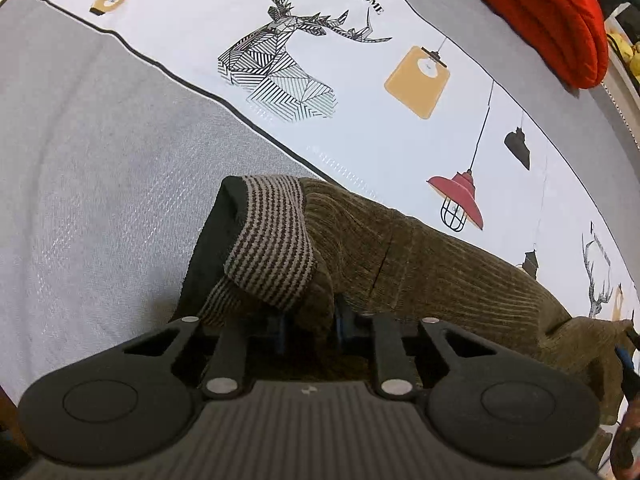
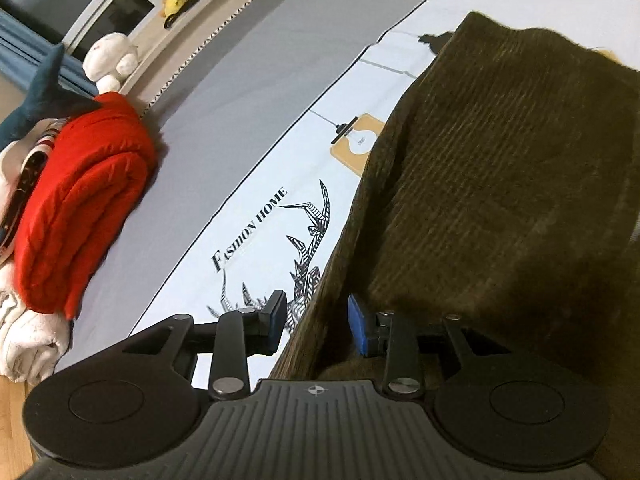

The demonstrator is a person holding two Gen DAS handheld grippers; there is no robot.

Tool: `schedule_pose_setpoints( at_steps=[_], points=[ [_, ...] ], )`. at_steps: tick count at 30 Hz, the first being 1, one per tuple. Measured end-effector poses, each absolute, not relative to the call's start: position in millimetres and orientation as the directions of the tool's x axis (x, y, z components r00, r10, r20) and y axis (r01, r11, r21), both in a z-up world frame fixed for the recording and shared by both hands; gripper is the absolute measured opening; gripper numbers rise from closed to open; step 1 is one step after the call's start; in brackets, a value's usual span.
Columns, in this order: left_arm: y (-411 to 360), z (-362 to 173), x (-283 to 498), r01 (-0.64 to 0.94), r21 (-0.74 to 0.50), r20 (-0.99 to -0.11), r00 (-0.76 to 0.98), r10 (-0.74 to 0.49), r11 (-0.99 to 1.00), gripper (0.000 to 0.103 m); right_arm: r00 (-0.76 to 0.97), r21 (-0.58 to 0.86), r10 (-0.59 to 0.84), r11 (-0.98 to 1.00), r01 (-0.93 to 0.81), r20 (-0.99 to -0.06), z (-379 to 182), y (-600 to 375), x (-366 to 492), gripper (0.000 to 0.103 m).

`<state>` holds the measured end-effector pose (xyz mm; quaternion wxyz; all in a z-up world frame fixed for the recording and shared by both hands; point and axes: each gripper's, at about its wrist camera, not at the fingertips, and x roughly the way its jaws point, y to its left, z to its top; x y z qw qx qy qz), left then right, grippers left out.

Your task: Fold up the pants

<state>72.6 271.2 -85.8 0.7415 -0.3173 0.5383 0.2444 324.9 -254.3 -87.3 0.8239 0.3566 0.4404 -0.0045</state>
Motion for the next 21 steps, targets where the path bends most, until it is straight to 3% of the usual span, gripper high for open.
schedule_pose_setpoints(
  at_steps=[5, 7, 12, 21],
  points=[
    [270, -84, 74, -0.694, -0.199, -0.953, 0.302, 0.028, 0.691, 0.021, 0.605, 0.560, 0.302, 0.775, 0.294, -0.737, -101, -248, 340, 0.034],
    [269, -83, 75, -0.688, -0.196, -0.952, 0.303, 0.031, 0.699, 0.019, 0.605, 0.560, 0.309, 0.780, 0.281, -0.734, -104, -249, 341, 0.006],
    [268, -74, 74, -0.663, -0.203, -0.943, 0.331, 0.039, 0.720, 0.014, 0.615, 0.550, 0.290, 0.784, 0.286, -0.733, -94, -258, 326, 0.003],
    [272, -45, 35, -0.585, -0.275, -0.902, 0.432, 0.006, 0.763, 0.011, 0.683, 0.486, 0.291, 0.868, 0.107, -0.670, 2, -292, 229, 0.002]
  ],
)
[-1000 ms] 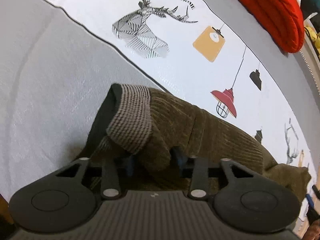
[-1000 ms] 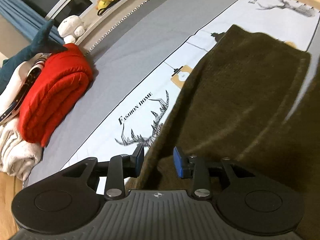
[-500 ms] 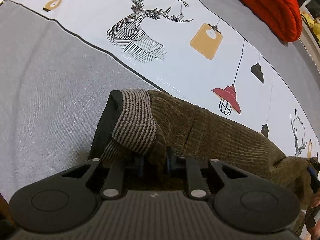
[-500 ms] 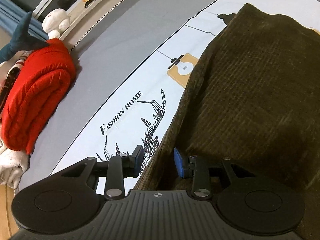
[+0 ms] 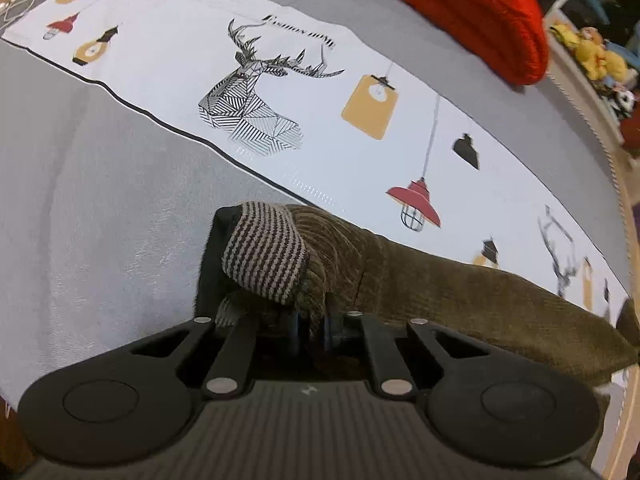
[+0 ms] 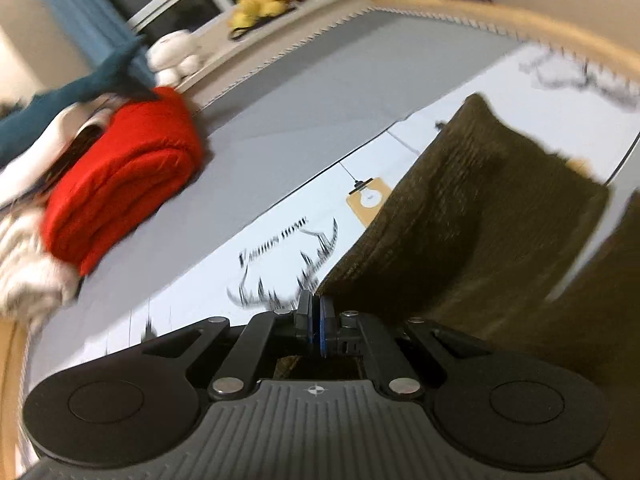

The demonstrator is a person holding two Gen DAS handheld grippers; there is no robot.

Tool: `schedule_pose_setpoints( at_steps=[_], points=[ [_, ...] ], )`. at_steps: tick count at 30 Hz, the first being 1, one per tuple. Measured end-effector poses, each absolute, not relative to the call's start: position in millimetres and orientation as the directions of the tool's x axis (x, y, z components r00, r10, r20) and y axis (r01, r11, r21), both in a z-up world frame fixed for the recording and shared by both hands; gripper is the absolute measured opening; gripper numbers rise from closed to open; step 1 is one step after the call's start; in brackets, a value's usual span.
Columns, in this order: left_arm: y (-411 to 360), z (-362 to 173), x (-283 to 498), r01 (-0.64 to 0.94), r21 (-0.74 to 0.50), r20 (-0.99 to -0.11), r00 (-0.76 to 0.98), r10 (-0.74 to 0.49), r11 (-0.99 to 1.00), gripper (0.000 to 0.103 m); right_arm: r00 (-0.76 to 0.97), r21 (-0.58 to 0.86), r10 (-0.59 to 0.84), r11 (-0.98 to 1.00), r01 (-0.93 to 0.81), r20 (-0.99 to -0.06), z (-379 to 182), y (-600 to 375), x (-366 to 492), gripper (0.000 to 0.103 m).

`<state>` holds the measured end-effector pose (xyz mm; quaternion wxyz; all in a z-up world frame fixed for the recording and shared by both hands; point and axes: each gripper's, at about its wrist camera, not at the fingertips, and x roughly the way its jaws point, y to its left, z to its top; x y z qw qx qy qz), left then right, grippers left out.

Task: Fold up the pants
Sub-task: 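Grasp the pants leg hem with the right gripper and lift it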

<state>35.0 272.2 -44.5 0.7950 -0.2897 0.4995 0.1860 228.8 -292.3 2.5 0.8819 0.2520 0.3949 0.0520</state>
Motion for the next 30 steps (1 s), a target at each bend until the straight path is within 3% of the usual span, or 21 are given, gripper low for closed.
schedule_pose_setpoints(
  at_steps=[6, 10, 14, 17, 20, 25, 28, 30],
  points=[
    [281, -47, -24, -0.524, -0.278, -0.915, 0.401, -0.055, 0.805, 0.011, 0.488, 0.385, 0.325, 0.923, 0.023, -0.810, -6, -323, 132, 0.002],
    [285, -69, -37, -0.505, -0.265, -0.947, 0.299, -0.121, 0.822, 0.026, 0.271, 0.279, 0.286, 0.958, -0.068, -0.919, -45, -323, 107, 0.006],
    [296, -51, -31, -0.552, -0.201, -0.936, 0.353, 0.008, 0.809, 0.040, 0.382, 0.283, 0.257, 0.959, 0.013, -0.888, -35, -353, 118, 0.009],
    [297, -42, -20, -0.572, -0.213, -0.917, 0.397, 0.040, 0.792, 0.040, 0.516, 0.358, 0.240, 0.923, 0.142, -0.822, -20, -378, 133, 0.023],
    [285, -36, -4, -0.537, -0.141, -0.909, 0.403, 0.106, 0.831, 0.040, 0.582, 0.341, 0.174, 0.921, 0.190, -0.794, -16, -380, 155, 0.033],
    [284, -30, 8, -0.569, -0.092, -0.883, 0.426, 0.197, 0.817, 0.044, 0.557, 0.215, 0.104, 0.967, 0.137, -0.824, -36, -355, 192, 0.046],
    [288, -22, 12, -0.595, -0.012, -0.854, 0.424, 0.301, 0.803, 0.042, 0.511, 0.138, 0.063, 0.984, 0.110, -0.857, -57, -344, 208, 0.047],
    [291, -21, 18, -0.568, -0.054, -0.850, 0.457, 0.260, 0.821, 0.042, 0.492, 0.104, 0.041, 0.989, 0.102, -0.870, -67, -332, 218, 0.048]
  ],
)
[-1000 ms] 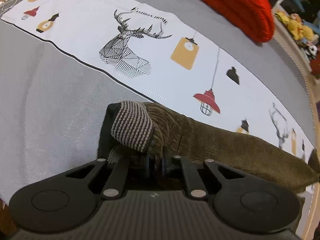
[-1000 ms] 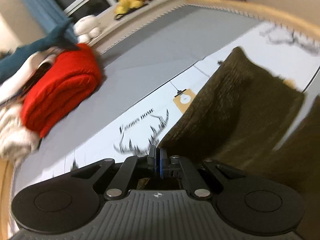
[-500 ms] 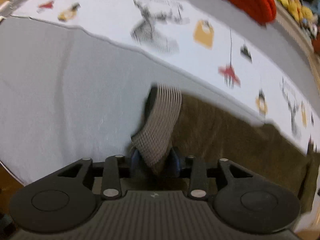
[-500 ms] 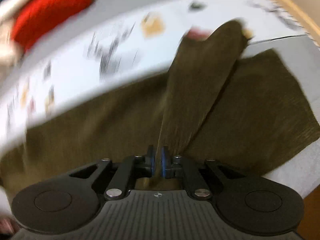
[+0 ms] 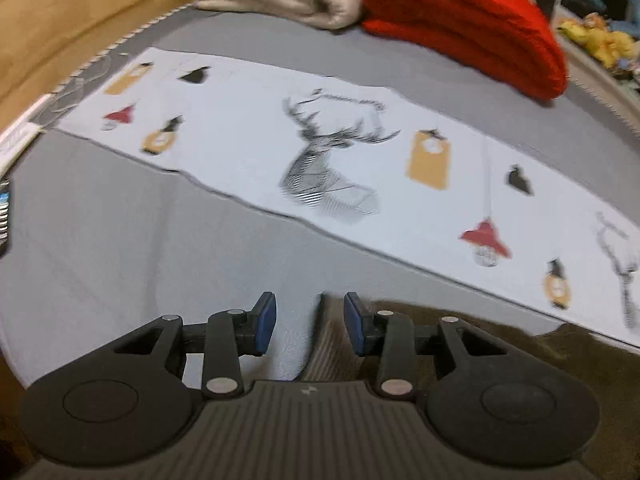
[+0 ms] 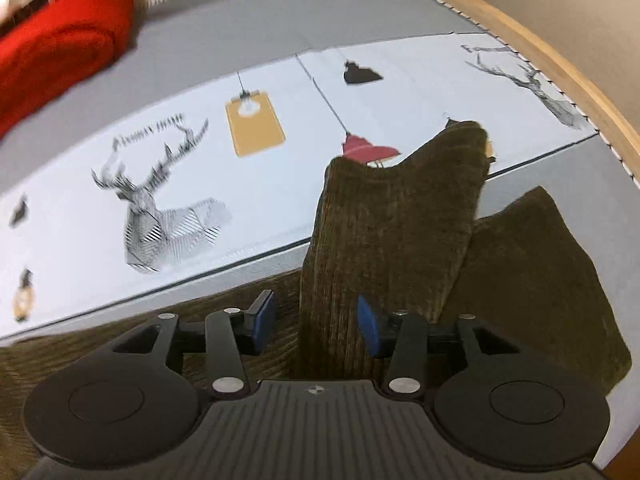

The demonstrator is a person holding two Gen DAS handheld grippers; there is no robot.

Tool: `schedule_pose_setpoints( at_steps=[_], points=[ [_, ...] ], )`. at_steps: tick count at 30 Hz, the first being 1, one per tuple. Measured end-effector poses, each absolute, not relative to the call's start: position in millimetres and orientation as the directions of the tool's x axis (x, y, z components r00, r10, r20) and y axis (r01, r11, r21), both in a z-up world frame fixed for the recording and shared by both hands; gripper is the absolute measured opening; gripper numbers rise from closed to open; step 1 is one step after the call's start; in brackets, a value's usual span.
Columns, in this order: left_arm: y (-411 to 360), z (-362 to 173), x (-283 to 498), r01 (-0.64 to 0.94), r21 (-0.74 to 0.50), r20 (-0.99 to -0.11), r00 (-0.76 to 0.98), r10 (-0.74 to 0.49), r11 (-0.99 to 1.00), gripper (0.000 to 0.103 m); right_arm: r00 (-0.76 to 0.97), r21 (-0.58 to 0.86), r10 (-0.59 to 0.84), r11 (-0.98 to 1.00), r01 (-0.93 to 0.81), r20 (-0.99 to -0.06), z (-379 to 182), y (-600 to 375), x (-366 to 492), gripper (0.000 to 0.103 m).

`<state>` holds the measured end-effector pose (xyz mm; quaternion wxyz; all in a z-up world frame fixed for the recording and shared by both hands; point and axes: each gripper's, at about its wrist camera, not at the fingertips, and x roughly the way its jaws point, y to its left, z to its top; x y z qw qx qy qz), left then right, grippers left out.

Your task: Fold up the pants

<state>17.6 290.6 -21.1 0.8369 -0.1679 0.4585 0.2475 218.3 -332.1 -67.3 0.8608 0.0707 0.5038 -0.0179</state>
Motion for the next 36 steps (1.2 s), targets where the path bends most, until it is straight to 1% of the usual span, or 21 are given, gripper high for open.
schedule_pose_setpoints(
  at_steps=[5, 7, 8, 9, 10, 11, 12, 16, 19, 22, 24, 26, 27, 29, 30, 31, 32, 33, 34, 36],
  points=[
    [275, -38, 33, -0.426, -0.128, -0.887, 0.453, 0.089, 0.895, 0.042, 0.429, -0.001, -0.034, 0.997, 0.077, -0.902, -93, -320, 238, 0.049],
    [264, -47, 37, -0.374, -0.125, -0.908, 0.416, 0.046, 0.919, 0.042, 0.421, -0.039, -0.057, 0.998, 0.052, -0.905, -97, -315, 239, 0.049],
    [258, -51, 40, -0.352, -0.102, -0.917, 0.396, 0.049, 0.930, 0.042, 0.418, -0.060, -0.072, 0.997, 0.043, -0.906, -98, -314, 239, 0.048],
    [251, -53, 40, -0.335, -0.073, -0.922, 0.382, 0.065, 0.939, 0.042, 0.417, -0.082, -0.090, 0.996, 0.037, -0.904, -99, -313, 238, 0.044],
    [245, -54, 42, -0.315, -0.038, -0.922, 0.376, 0.088, 0.948, 0.042, 0.420, -0.092, -0.096, 0.995, 0.031, -0.902, -99, -313, 236, 0.028],
    [240, -54, 43, -0.299, -0.017, -0.921, 0.375, 0.101, 0.954, 0.042, 0.430, -0.087, -0.094, 0.996, 0.037, -0.898, -96, -317, 233, 0.015],
    [237, -54, 42, -0.288, -0.014, -0.921, 0.376, 0.099, 0.958, 0.042, 0.435, -0.057, -0.073, 0.997, 0.050, -0.897, -91, -323, 229, 0.007],
    [217, -51, 43, -0.257, -0.033, -0.924, 0.377, 0.069, 0.966, 0.042, 0.493, 0.056, -0.036, 0.984, 0.171, -0.869, -68, -363, 202, 0.007],
    [191, -45, 42, -0.192, -0.042, -0.918, 0.394, 0.038, 0.980, 0.042, 0.509, 0.117, -0.022, 0.964, 0.239, -0.861, -59, -402, 169, 0.007],
    [167, -46, 43, -0.129, -0.036, -0.920, 0.392, 0.018, 0.991, 0.043, 0.448, 0.115, -0.023, 0.954, 0.277, -0.894, -70, -439, 134, 0.006],
    [159, -47, 42, -0.110, -0.032, -0.922, 0.387, 0.013, 0.993, 0.044, 0.366, 0.141, 0.024, 0.945, 0.295, -0.930, -85, -460, 116, 0.007],
    [155, -47, 44, -0.109, -0.031, -0.922, 0.387, 0.013, 0.994, 0.044, 0.291, 0.178, 0.084, 0.933, 0.312, -0.953, -99, -476, 101, 0.008],
    [155, -47, 45, -0.113, -0.029, -0.922, 0.387, 0.017, 0.993, 0.044, 0.287, 0.194, 0.104, 0.932, 0.307, -0.952, -100, -480, 97, 0.010],
    [158, -47, 48, -0.130, -0.029, -0.922, 0.386, 0.024, 0.991, 0.046, 0.334, 0.222, 0.114, 0.926, 0.305, -0.936, -93, -489, 95, 0.012],
    [160, -46, 49, -0.137, -0.032, -0.923, 0.384, 0.024, 0.990, 0.046, 0.366, 0.250, 0.124, 0.914, 0.319, -0.922, -88, -495, 95, 0.021],
    [161, -46, 50, -0.141, -0.036, -0.924, 0.382, 0.021, 0.989, 0.047, 0.399, 0.290, 0.144, 0.898, 0.332, -0.905, -85, -501, 96, 0.036],
    [162, -47, 52, -0.139, -0.043, -0.926, 0.378, 0.013, 0.989, 0.047, 0.434, 0.320, 0.153, 0.883, 0.344, -0.888, -82, -506, 98, 0.045],
    [162, -49, 53, -0.130, -0.057, -0.928, 0.374, -0.005, 0.990, 0.047, 0.461, 0.325, 0.138, 0.876, 0.357, -0.877, -79, -510, 100, 0.055],
    [161, -51, 54, -0.117, -0.077, -0.930, 0.368, -0.029, 0.990, 0.047, 0.483, 0.315, 0.108, 0.873, 0.371, -0.869, -77, -512, 104, 0.057],
    [158, -57, 55, -0.083, -0.134, -0.933, 0.347, -0.097, 0.988, 0.047, 0.516, 0.309, 0.077, 0.871, 0.381, -0.853, -75, -515, 113, 0.058]
  ],
)
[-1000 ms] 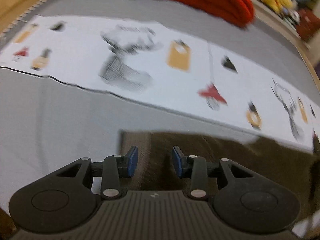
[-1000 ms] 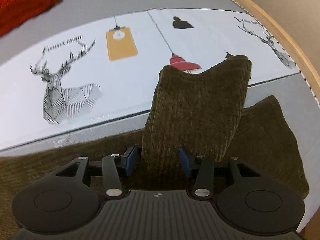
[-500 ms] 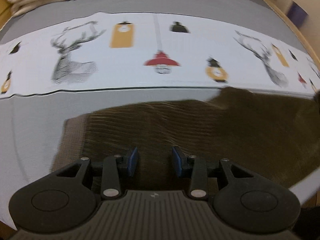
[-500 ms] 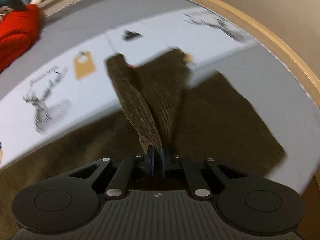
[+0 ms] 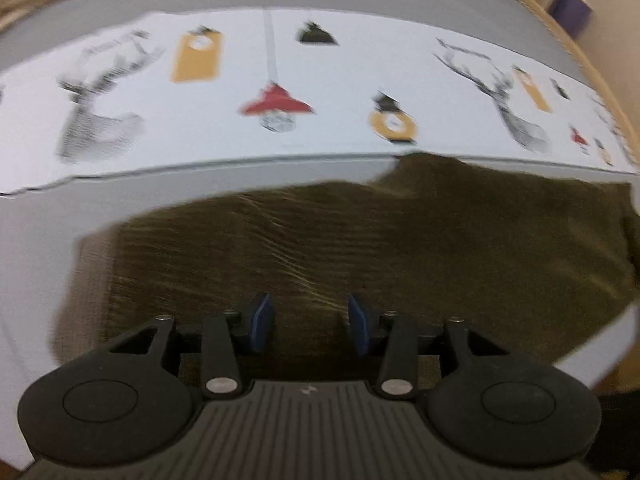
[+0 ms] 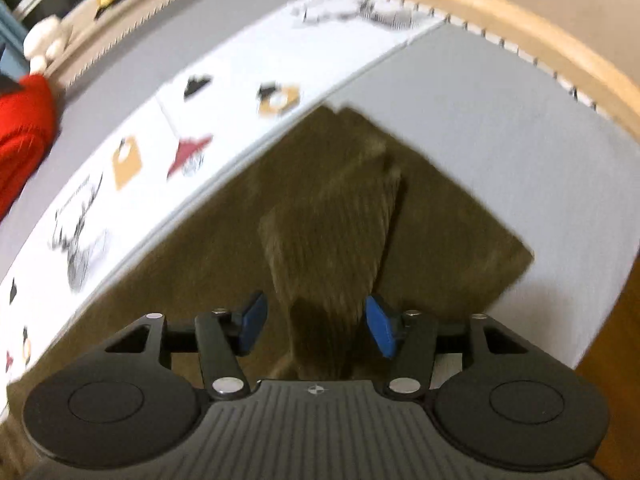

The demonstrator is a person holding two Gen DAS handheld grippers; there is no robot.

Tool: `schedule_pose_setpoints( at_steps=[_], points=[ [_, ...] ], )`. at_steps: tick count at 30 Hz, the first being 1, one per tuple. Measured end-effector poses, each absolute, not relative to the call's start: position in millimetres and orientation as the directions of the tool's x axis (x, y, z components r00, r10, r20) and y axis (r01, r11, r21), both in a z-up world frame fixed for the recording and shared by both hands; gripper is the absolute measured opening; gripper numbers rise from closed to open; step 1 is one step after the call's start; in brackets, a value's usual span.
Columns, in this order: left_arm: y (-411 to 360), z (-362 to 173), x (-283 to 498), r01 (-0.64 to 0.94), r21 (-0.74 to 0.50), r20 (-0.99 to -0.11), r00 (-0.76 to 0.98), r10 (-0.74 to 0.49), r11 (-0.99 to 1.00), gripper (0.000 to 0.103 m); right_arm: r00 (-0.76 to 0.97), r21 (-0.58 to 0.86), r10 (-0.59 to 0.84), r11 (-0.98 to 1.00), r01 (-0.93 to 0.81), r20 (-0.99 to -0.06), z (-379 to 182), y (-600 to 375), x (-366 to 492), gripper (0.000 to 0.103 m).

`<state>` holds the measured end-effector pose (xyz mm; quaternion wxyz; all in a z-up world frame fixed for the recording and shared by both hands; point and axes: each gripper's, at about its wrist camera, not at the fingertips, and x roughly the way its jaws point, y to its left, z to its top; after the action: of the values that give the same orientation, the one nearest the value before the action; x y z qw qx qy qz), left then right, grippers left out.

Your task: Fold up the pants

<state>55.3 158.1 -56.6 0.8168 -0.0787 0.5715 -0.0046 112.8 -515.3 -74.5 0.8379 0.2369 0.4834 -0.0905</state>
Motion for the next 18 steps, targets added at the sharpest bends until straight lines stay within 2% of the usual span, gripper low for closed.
schedule_pose_setpoints(
  at_steps=[3, 8, 10, 11, 12, 13, 14, 16, 17, 18],
  points=[
    [149, -65, 55, -0.012, -0.181, -0.935, 0.312, -0.168, 0.983, 0.047, 0.523, 0.315, 0.098, 0.884, 0.344, -0.846, -81, -510, 128, 0.059],
    [136, -85, 51, 0.085, -0.180, -0.950, 0.243, -0.196, 0.980, 0.046, 0.454, 0.142, 0.033, 0.968, 0.209, -0.891, -96, -471, 155, 0.059],
    [131, -100, 46, 0.129, -0.131, -0.970, 0.188, -0.154, 0.983, 0.046, 0.436, 0.072, -0.005, 0.985, 0.160, -0.900, -99, -458, 161, 0.057],
    [129, -111, 42, 0.154, -0.082, -0.983, 0.149, -0.105, 0.985, 0.040, 0.429, 0.029, -0.034, 0.990, 0.139, -0.903, -102, -452, 163, 0.055],
    [125, -117, 37, 0.197, -0.044, -0.988, 0.140, -0.072, 0.979, 0.035, 0.426, -0.007, -0.062, 0.991, 0.130, -0.903, -103, -450, 164, 0.051],
    [120, -117, 32, 0.251, -0.016, -0.986, 0.156, -0.057, 0.968, 0.035, 0.426, -0.044, -0.100, 0.989, 0.138, -0.899, -101, -452, 163, 0.040],
    [118, -116, 29, 0.270, -0.012, -0.986, 0.158, -0.056, 0.963, 0.035, 0.435, -0.064, -0.132, 0.984, 0.167, -0.891, -99, -457, 162, 0.034],
    [121, -115, 26, 0.264, -0.026, -0.985, 0.155, -0.069, 0.964, 0.035, 0.462, -0.023, -0.147, 0.965, 0.262, -0.874, -92, -479, 157, 0.015],
    [123, -114, 26, 0.260, -0.031, -0.985, 0.155, -0.073, 0.965, 0.035, 0.479, 0.008, -0.162, 0.943, 0.334, -0.863, -86, -495, 151, 0.009],
    [123, -113, 25, 0.257, -0.033, -0.985, 0.154, -0.075, 0.966, 0.035, 0.488, 0.025, -0.186, 0.919, 0.394, -0.853, -82, -509, 144, 0.008]
  ],
)
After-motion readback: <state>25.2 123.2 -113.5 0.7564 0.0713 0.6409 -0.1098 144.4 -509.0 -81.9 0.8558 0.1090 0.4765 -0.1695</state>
